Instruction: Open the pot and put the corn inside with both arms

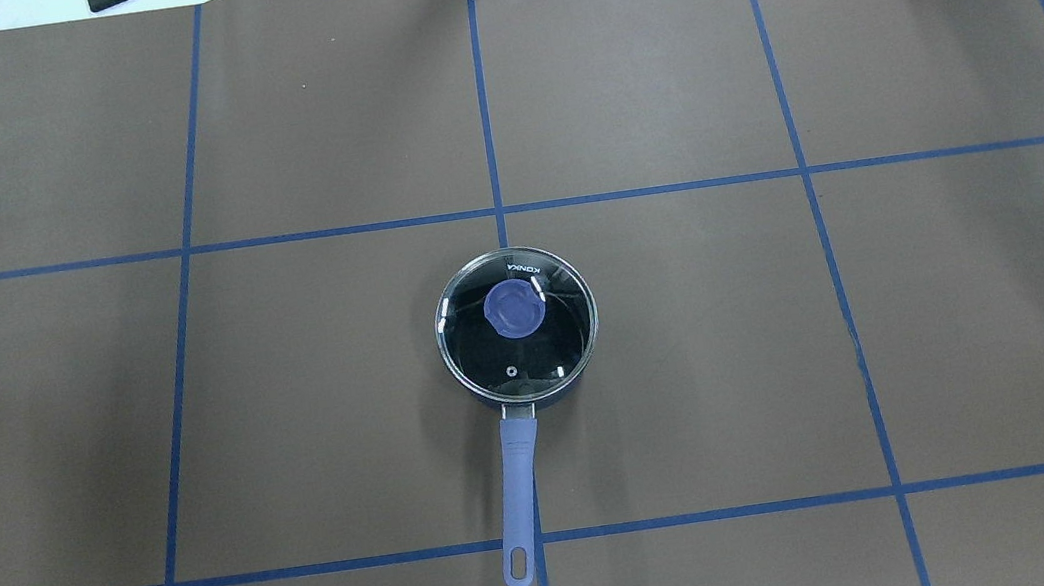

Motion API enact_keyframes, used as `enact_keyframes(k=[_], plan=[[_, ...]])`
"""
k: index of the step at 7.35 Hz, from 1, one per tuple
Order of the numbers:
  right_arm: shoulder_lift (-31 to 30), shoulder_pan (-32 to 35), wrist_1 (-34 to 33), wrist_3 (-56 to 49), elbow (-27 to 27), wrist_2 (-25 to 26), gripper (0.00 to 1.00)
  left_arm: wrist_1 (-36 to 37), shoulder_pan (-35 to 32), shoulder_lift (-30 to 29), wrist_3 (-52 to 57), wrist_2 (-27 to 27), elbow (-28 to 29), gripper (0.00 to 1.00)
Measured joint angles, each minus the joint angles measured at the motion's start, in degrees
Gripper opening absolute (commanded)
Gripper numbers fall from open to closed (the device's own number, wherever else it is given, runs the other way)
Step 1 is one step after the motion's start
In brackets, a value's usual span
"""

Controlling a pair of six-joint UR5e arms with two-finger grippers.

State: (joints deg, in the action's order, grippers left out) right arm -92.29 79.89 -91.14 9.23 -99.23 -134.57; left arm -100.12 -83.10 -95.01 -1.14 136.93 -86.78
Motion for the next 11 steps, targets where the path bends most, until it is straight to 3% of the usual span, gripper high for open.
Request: enact_keyframes(k=[3, 5, 9, 11], plan=[[0.06, -0.21, 0.05, -0.18, -0.07, 1.46, 1.0, 0.34, 0.07, -0.6, -1.78, 0.27, -0.42, 1.0], [0.64, -0.82, 0.08, -0.03, -0.54, 1.58, 1.0, 1.76, 2.06, -2.79, -8.93, 1.26, -2.29, 1.0], [-0.03, -1.13, 0.09, -0.16, -1.43, 1.54, 1.0, 19.96, 8.17, -14.5, -23.8, 1.59, -13.27, 1.0], [-1.29, -1.14, 0.11, -0.73, -1.55, 1.4, 1.0, 22.44, 13.4, -21.75, -33.92, 1.02, -14.38, 0.99]])
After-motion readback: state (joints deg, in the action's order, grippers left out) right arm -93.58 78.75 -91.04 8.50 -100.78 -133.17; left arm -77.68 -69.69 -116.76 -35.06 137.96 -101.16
